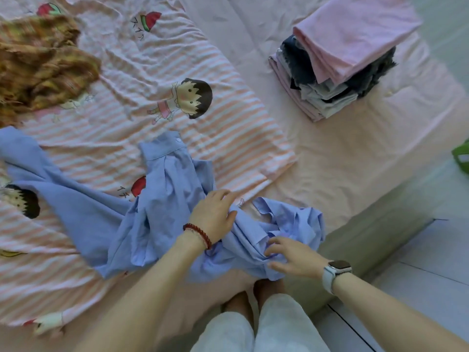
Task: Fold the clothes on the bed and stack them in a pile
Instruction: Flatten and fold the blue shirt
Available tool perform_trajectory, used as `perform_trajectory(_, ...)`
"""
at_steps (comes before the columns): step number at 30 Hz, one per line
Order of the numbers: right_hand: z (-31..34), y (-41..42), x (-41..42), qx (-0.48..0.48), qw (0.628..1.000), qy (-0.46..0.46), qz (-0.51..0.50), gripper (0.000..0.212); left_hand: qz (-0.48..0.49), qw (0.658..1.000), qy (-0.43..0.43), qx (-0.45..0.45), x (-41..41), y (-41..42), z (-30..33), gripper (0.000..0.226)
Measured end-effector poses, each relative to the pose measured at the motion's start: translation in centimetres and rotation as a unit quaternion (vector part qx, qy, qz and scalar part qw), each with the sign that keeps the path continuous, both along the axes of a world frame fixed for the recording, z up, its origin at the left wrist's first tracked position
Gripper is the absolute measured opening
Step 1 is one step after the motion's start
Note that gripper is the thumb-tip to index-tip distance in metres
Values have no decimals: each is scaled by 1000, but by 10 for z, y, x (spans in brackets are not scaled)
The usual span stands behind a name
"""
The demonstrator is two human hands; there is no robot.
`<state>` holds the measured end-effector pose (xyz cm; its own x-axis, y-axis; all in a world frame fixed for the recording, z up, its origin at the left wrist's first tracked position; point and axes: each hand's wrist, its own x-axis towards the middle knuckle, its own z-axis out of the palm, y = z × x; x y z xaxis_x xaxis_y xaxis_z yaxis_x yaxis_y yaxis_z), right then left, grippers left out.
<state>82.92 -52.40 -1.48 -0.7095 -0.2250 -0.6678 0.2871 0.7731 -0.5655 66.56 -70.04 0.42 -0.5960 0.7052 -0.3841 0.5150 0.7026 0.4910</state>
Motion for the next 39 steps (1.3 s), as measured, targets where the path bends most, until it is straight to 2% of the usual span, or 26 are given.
perform_trajectory(2, -3, -12, 2, 3, 1000, -19, -4, 27, -117, 988, 65, -73, -10, 13, -11, 60)
perform_trajectory(4, -8, -23, 4, 29, 999, -32, -22, 25, -213, 954, 85, -192, -12, 20, -27, 62)
perform_trajectory(6, -13, -26, 4, 71, 993, -21, -89, 19, -261, 921, 76, -278, -11, 22, -36, 46)
perform_trajectory(7, -17, -26, 5, 90, 988, -4, -122, 17, -261, 917, 71, -294, -8, 19, -37, 36)
perform_trajectory(8, -20, -25, 7, 107, 984, 16, -138, 29, -241, 926, 72, -282, -5, 14, -36, 31)
perform_trajectory(10, -24, -22, 10, 104, 986, 13, -127, 62, -155, 968, 80, -180, 7, -5, -32, 26)
perform_trajectory(11, -23, -23, 10, 90, 988, -2, -123, 68, -95, 985, 75, -119, 13, -16, -25, 23)
perform_trajectory(12, -21, -23, 8, 70, 989, -17, -132, 63, -43, 994, 55, -79, 17, -26, -18, 18)
perform_trajectory(15, -3, -21, -8, -7, 977, -7, -211, 5, 20, 998, -10, -57, 10, -41, 3, 7)
perform_trajectory(16, 9, -15, -19, -16, 968, 22, -248, 10, 30, 998, -25, -46, 2, -38, 10, 6)
perform_trajectory(18, 36, 2, -44, -20, 945, 105, -310, 6, 60, 997, -49, 6, -20, -23, 28, 8)
perform_trajectory(20, 76, 23, -75, 8, 924, 193, -329, 11, 90, 992, -50, 76, -46, 1, 58, 9)
perform_trajectory(26, 225, 83, -156, 26, 862, 356, -360, 9, 158, 941, 10, 300, -114, 78, 211, 25)
perform_trajectory(31, 346, 91, -192, 18, 787, 505, -354, 11, 175, 872, 134, 436, -145, 101, 339, 41)
perform_trajectory(33, 389, 88, -203, 13, 758, 553, -346, 12, 181, 844, 174, 473, -154, 101, 382, 37)
perform_trajectory(35, 425, 83, -210, 11, 728, 598, -336, 12, 187, 816, 207, 507, -158, 98, 416, 20)
perform_trajectory(37, 446, 76, -210, 0, 698, 633, -335, 11, 179, 790, 248, 532, -156, 90, 431, 13)
perform_trajectory(39, 439, 67, -200, -13, 685, 648, -332, 9, 157, 773, 298, 537, -143, 75, 422, 13)
